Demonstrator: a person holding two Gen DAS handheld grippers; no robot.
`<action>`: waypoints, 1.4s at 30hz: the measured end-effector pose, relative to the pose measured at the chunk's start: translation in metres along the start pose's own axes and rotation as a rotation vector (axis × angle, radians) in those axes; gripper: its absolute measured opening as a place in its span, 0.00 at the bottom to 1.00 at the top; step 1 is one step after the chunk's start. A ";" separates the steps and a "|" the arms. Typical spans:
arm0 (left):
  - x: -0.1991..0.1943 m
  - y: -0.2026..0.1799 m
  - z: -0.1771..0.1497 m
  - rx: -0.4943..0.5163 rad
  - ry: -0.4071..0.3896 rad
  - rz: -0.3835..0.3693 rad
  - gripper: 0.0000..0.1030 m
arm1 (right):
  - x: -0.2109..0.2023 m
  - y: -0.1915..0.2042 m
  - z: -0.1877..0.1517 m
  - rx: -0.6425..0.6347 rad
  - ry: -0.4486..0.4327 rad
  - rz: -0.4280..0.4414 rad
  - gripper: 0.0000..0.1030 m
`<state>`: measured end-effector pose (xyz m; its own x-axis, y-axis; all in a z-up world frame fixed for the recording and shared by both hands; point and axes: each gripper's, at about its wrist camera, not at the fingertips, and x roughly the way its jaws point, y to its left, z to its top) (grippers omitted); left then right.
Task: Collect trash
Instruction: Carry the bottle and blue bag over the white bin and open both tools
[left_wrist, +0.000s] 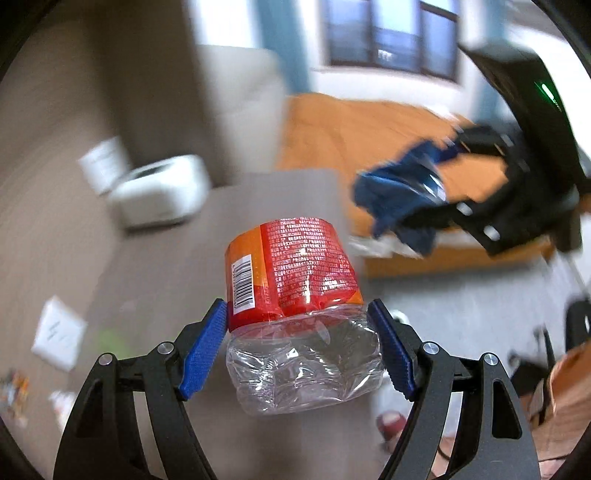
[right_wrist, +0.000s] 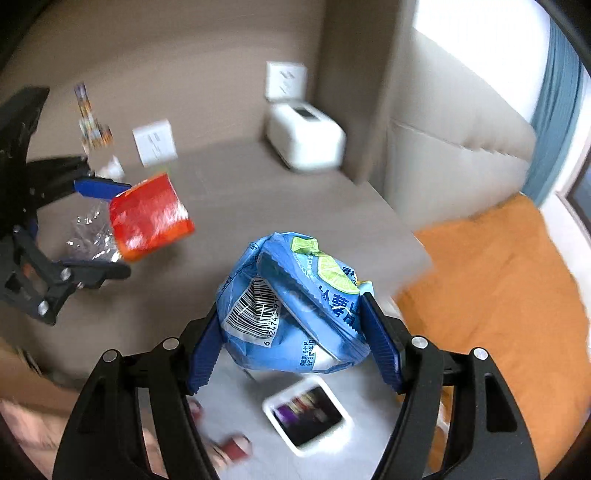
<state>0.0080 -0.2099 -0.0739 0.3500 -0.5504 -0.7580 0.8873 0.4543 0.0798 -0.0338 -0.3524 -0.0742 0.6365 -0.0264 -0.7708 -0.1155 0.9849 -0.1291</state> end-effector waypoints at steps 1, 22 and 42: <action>0.008 -0.016 0.002 0.030 0.012 -0.029 0.73 | -0.002 -0.005 -0.011 -0.008 0.023 -0.017 0.69; 0.296 -0.158 -0.060 -0.018 0.362 -0.292 0.73 | 0.167 -0.069 -0.256 -0.076 0.431 0.103 0.69; 0.486 -0.181 -0.193 0.160 0.448 -0.348 0.95 | 0.384 -0.056 -0.375 -0.433 0.590 0.231 0.96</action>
<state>-0.0401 -0.4248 -0.5817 -0.1000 -0.2832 -0.9538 0.9737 0.1694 -0.1524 -0.0689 -0.4815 -0.5966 0.0610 -0.0347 -0.9975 -0.5623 0.8245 -0.0631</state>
